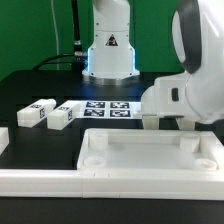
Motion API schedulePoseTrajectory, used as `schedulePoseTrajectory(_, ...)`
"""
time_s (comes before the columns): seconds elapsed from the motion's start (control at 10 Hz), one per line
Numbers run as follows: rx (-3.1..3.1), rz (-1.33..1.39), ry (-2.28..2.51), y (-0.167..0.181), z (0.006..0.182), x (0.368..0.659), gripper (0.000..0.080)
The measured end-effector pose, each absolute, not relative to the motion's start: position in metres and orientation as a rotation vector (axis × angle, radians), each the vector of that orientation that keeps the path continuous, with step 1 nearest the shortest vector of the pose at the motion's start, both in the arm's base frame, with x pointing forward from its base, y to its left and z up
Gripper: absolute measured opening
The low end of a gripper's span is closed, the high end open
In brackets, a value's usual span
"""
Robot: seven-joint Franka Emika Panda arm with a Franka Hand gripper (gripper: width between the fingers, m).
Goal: Assemble desk
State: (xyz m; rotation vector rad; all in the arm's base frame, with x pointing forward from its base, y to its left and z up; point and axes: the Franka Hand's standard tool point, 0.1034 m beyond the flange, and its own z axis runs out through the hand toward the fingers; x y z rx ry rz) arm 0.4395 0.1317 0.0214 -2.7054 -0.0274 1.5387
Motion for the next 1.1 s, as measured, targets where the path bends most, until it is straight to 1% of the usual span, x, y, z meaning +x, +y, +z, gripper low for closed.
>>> schedulePoseTrajectory(0.5,-2.720,1.508,-0.025,0.1336,0.0100,0.4383,0.0649)
schedulePoseTrajectory(0.6,-2.721,1.505,-0.024,0.1334,0.0104,0.4395,0.0538)
schedulePoseTrajectory(0.7,-2.721,1.503,-0.023,0.1330,0.0106,0.4401,0.0403)
schedulePoseTrajectory(0.8,-2.722,1.502,-0.024,0.1333,0.0109,0.4407,0.0403)
schedulePoseTrajectory(0.9,-2.723,1.499,-0.025,0.1338,0.0111,0.4413,0.0289)
schedulePoseTrajectory(1.1,-2.722,1.498,-0.028,0.1337,0.0113,0.4415,0.0289)
